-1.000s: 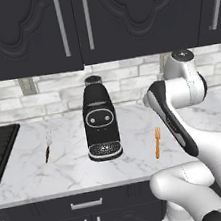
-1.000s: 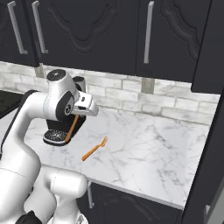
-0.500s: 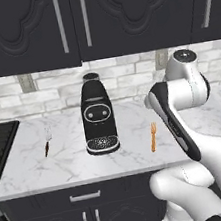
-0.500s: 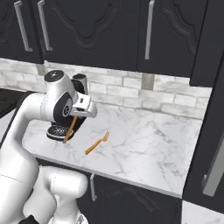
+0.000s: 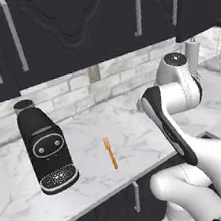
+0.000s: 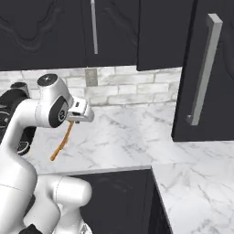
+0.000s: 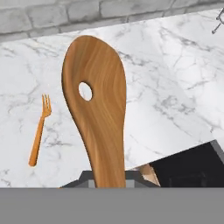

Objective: Organize the utensils by type. Pick up the wooden spoons from the counter and place them in the open cabinet. Then pick up the metallic utensils from the counter and place them in the open drawer.

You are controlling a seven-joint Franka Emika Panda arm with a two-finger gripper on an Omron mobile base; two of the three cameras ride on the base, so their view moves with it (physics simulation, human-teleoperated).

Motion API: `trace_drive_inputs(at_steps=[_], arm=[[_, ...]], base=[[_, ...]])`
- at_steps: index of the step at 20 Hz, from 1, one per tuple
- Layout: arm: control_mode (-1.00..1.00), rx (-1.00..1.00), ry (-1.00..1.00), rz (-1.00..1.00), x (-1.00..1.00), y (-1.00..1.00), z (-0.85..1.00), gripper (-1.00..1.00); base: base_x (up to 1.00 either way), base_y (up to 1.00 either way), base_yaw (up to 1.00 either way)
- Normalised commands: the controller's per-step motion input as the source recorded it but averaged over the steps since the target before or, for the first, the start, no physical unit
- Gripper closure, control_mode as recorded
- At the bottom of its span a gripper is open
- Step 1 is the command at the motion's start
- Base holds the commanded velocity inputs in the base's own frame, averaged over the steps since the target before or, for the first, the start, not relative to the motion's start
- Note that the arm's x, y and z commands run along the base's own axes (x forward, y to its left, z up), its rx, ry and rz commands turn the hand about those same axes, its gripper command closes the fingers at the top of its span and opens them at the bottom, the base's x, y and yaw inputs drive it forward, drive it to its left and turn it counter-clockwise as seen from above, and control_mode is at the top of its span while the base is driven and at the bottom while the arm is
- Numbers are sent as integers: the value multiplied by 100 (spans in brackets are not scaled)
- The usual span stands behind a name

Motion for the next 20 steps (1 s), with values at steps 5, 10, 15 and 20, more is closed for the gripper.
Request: trace_drive_inputs(at_steps=[5, 10, 15, 20], arm=[[100, 0, 0, 0, 0, 0, 0, 100], [100, 0, 0, 0, 0, 0, 0, 100], [100, 0, 0, 0, 0, 0, 0, 100], [100, 0, 0, 0, 0, 0, 0, 100]], base=[[3, 0, -88], [12, 0, -90], [34, 7, -72], [45, 18, -31]])
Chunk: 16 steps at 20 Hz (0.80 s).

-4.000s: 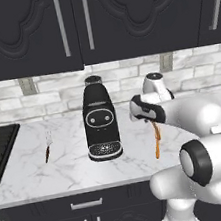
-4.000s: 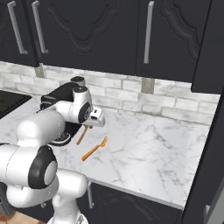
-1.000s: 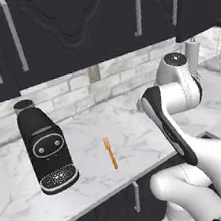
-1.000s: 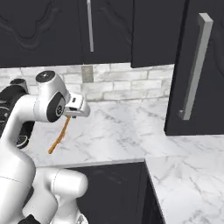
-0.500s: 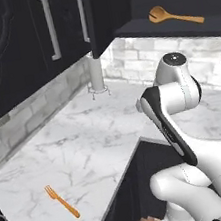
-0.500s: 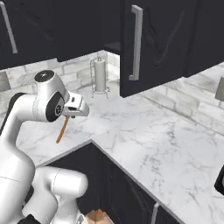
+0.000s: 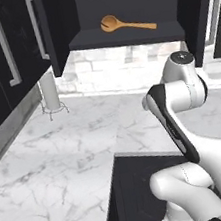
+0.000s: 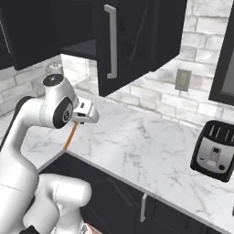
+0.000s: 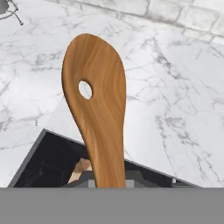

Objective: Organize the utensils by type. Pick up the wooden spoons from the counter and place them in the open cabinet. Then pick up the metallic utensils from the counter and place them in the open drawer.

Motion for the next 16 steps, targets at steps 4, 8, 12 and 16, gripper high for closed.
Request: trace_drive_inputs(at_steps=[4, 8, 12, 16], arm=[[100, 0, 0, 0, 0, 0, 0, 100], [100, 0, 0, 0, 0, 0, 0, 100], [100, 0, 0, 0, 0, 0, 0, 100], [100, 0, 0, 0, 0, 0, 0, 100]], base=[[35, 22, -10], [43, 24, 0], [49, 21, 0], [59, 20, 0]])
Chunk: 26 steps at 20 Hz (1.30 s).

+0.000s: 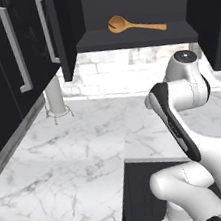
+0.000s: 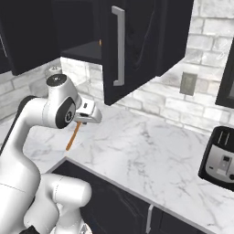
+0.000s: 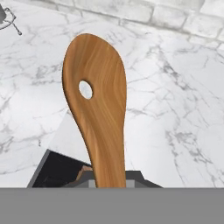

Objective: Organize the utensils by type. Pick up the wooden spoons from the counter and place them in the open cabinet. Then pick up the metallic utensils from the counter and place them in the open drawer.

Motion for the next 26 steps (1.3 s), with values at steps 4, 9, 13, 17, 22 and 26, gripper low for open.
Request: trace_drive_inputs(at_steps=[4, 9, 13, 17, 22, 26], arm=[[100, 0, 0, 0, 0, 0, 0, 100], [100, 0, 0, 0, 0, 0, 0, 100], [100, 0, 0, 0, 0, 0, 0, 100], [100, 0, 0, 0, 0, 0, 0, 100], [100, 0, 0, 0, 0, 0, 0, 100], [100, 0, 0, 0, 0, 0, 0, 100]], base=[[56, 19, 0], [56, 14, 0], [65, 11, 0], [71, 4, -16], [62, 11, -16], [54, 20, -7]])
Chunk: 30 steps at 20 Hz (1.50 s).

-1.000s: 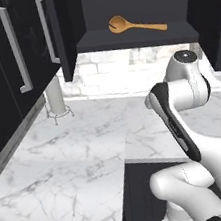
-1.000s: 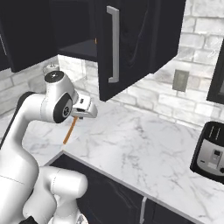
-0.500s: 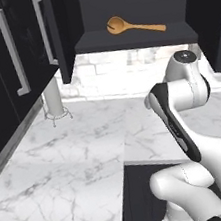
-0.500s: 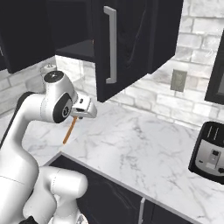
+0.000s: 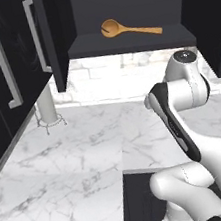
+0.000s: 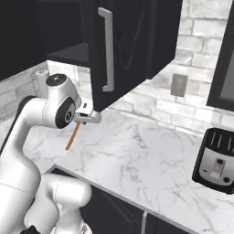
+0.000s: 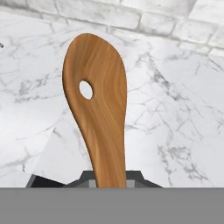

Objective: Organize the utensils by type. Pick up the wooden spoons from the counter and place them in the open cabinet. Then pick up the metallic utensils from the counter and place them in the open drawer.

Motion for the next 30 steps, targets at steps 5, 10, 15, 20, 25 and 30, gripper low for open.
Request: trace_drive_inputs(at_steps=[5, 10, 15, 20, 25, 30], arm=[[100, 0, 0, 0, 0, 0, 0, 100], [100, 0, 0, 0, 0, 0, 0, 100], [100, 0, 0, 0, 0, 0, 0, 100], [100, 0, 0, 0, 0, 0, 0, 100], [-100, -15, -13, 18, 0, 9, 30, 100], [-100, -25, -14, 29, 0, 13, 50, 100]], base=[[29, 29, -1], [2, 6, 0], [0, 0, 0], [0, 1, 1], [0, 1, 3], [0, 0, 0]])
